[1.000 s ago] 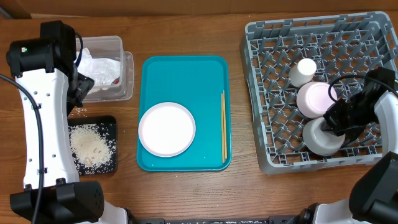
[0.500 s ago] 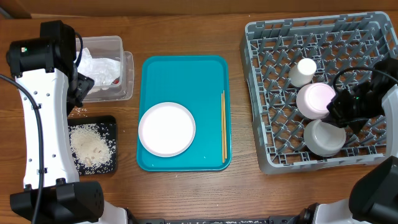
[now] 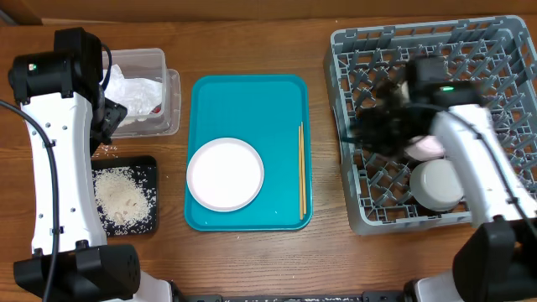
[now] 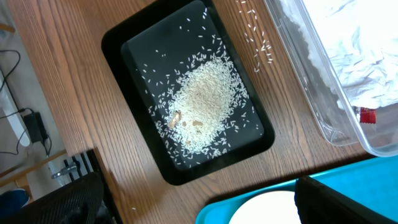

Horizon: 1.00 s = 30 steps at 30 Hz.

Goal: Sort waste into correct bins and load items into the dishwasher
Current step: 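Set the saucer upright in the rack and open the right gripper, then move the right gripper left to the chopsticks on the teal tray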

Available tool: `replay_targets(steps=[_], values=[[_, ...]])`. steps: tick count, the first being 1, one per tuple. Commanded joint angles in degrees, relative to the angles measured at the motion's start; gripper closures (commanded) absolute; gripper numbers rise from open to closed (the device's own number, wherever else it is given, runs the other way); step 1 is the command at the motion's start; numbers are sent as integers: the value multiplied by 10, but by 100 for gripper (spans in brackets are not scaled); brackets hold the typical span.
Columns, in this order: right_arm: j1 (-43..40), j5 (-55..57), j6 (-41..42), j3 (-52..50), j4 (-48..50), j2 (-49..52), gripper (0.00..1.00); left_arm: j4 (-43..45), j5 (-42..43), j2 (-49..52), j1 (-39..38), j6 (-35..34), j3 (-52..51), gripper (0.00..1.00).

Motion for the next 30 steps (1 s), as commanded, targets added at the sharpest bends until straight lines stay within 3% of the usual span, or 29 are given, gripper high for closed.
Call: replay_targets(steps=[1,2,8,16,23,30], values=[[68,82,60,14,32,-11,5,-1,-3,-6,-4,-12,9,0],[88,106,67,14,42,-11,0,-1,-3,-6,-4,-12,9,0],[188,246,93,14,75,3,1,-1,-3,-6,-5,-12,9,0],[250,286,115,14,142,89,43,-1,-3,-6,-5,-12,9,0],[255,327,137,14,162,160,50,-1,-3,-6,-3,-12,9,0],[256,356,123,14,162,166,55,-1,-3,-6,-4,-12,9,0]])
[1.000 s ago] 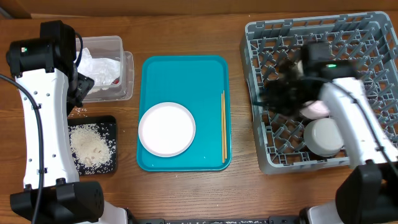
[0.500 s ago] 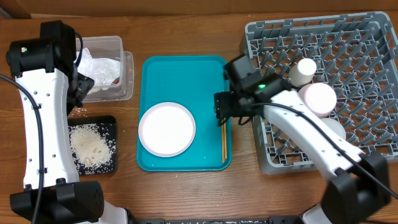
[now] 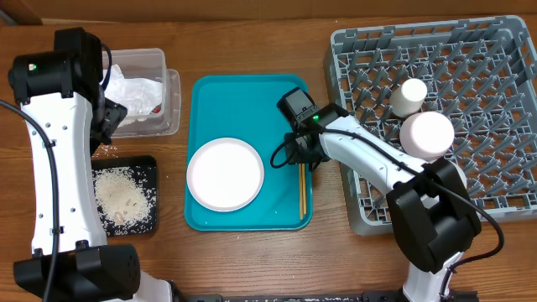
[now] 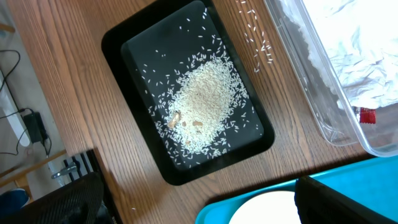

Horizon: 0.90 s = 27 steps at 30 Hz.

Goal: Sort waste into correct bins and load items into the dishwasher
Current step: 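Move the right gripper left to the chopsticks on the teal tray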

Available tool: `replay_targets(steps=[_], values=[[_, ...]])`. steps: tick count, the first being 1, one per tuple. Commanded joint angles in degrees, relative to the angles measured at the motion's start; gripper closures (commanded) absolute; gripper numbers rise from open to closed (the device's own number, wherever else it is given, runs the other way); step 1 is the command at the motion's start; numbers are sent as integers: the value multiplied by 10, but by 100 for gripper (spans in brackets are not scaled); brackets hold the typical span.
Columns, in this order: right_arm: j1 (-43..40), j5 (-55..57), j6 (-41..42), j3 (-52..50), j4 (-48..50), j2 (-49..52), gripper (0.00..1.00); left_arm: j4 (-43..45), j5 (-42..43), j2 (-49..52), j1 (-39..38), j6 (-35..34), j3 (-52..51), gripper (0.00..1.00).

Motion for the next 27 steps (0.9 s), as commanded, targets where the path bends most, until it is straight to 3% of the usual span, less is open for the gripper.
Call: replay_targets(steps=[1,11,27], values=[[3,20,1,11,2,-2,56,-1,-3,-6,-4,-12,9,0],[53,37,19,11,16,25,58,-1,-3,-6,-4,-12,9,0],[53,36,18,11,17,37,59,-1,-3,-6,-4,-12,9,0]])
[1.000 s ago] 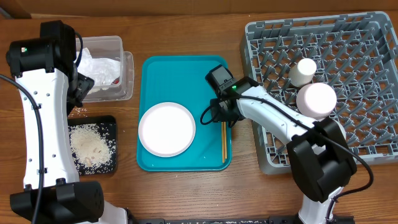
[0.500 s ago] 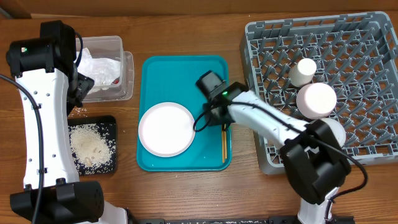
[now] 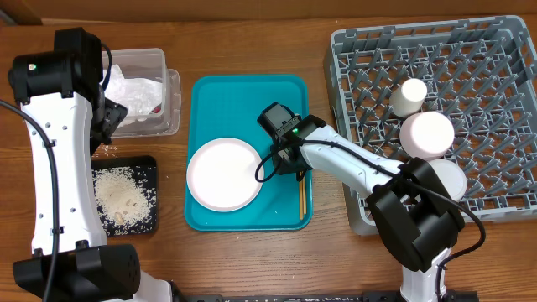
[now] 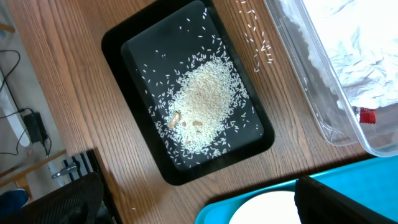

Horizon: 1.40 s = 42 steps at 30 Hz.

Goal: Sort waste into correct bins and load items into the dishwasher
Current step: 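Move the right gripper left to the chopsticks on the teal tray, then grasp one wooden chopstick and carry it right to the rack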

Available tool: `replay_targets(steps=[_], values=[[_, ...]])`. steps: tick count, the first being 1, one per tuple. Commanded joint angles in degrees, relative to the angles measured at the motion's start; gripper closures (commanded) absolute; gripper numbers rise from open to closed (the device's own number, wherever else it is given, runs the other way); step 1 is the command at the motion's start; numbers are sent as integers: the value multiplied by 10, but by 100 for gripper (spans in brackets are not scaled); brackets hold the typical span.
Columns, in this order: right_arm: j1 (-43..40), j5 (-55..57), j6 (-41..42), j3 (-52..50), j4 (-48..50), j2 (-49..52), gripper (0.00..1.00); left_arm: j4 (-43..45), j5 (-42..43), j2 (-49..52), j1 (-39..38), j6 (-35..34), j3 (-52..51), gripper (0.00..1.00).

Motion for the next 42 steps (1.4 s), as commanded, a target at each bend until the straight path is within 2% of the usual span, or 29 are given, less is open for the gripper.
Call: replay_targets(steps=[1,21,24,27,31,33,42], values=[[-2,12,5,11,2,7,58,-2,-3,-6,-4,-12,9,0],[-2,17,2,11,21,33,58,-2,-3,-6,-4,-12,9,0],[-2,21,3,17,16,33,65,-2,-3,-6,-4,-12,9,0],[-2,21,3,33,-2,33,76,-2,-3,-6,-4,-12,9,0],[-2,25,3,50,-12,32,78,-2,-3,-6,-4,-12,9,0],[-2,31,3,56,-15,32,76,-2,-3,-6,-4,-12,9,0],[-2,69,25,58,-20,33,47,-2,-3,-6,-4,-12,9,0]])
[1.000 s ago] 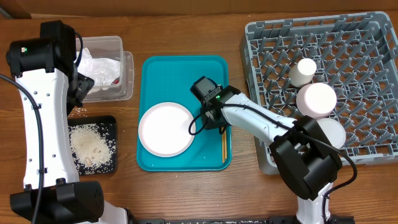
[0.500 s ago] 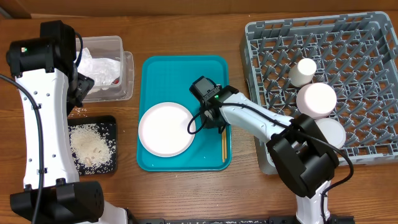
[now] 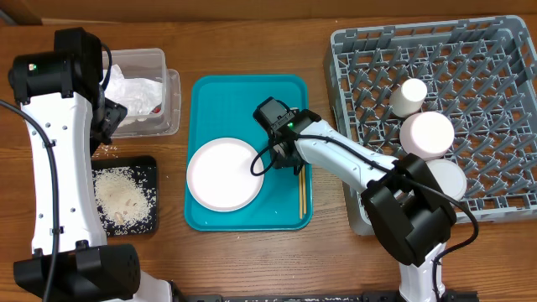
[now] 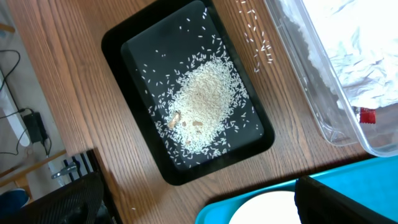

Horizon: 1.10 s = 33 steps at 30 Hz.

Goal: Sort waste into correct bins and load items into the dishwasher
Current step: 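Grasp one wooden chopstick and carry it right to the rack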

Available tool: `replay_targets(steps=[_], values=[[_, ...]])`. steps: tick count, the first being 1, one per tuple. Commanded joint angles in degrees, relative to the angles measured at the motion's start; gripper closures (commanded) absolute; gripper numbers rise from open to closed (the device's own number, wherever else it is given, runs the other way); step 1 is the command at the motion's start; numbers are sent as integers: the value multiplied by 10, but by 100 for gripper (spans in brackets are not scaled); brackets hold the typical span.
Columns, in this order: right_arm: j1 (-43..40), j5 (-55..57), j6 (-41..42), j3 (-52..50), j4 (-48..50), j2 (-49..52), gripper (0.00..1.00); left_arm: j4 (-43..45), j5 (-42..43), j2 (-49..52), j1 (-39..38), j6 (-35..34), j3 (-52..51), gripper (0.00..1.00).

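Observation:
A white plate lies on the teal tray, with a pair of chopsticks along the tray's right side. My right gripper is low at the plate's right rim; its fingers are too dark to read. The grey dish rack at the right holds three white cups. My left gripper hangs open between the clear bin of crumpled paper and the black tray of rice. In the left wrist view the rice tray, the bin and the plate's edge show.
Loose rice grains lie on the wood beside the black tray. The right arm stretches from the table's front right across the teal tray's right half. A cardboard wall runs along the back edge.
My right gripper has shifted slightly left and back along the plate's right rim. The left arm and everything in the left wrist view are unchanged.
First my right gripper was over the dish rack, blurred, beside a cup. Then three cups stood in the rack and the gripper was over the tray by the chopsticks. After that it was at the plate's right rim, where it still is. The left arm stayed put.

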Motion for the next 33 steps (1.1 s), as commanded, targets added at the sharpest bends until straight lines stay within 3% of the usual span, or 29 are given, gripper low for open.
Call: replay_targets(steps=[1,12,25,30,33], values=[[-2,33,16,14,1,7,46,-1,-3,-6,-4,-12,9,0],[-2,13,22,14,7,19,48,-1,-3,-6,-4,-12,9,0],[-2,2,22,14,10,31,57,-1,-3,-6,-4,-12,9,0],[-2,2,22,14,10,36,66,-1,-3,-6,-4,-12,9,0],[-2,2,22,15,9,36,82,-1,-3,-6,-4,-12,9,0]])
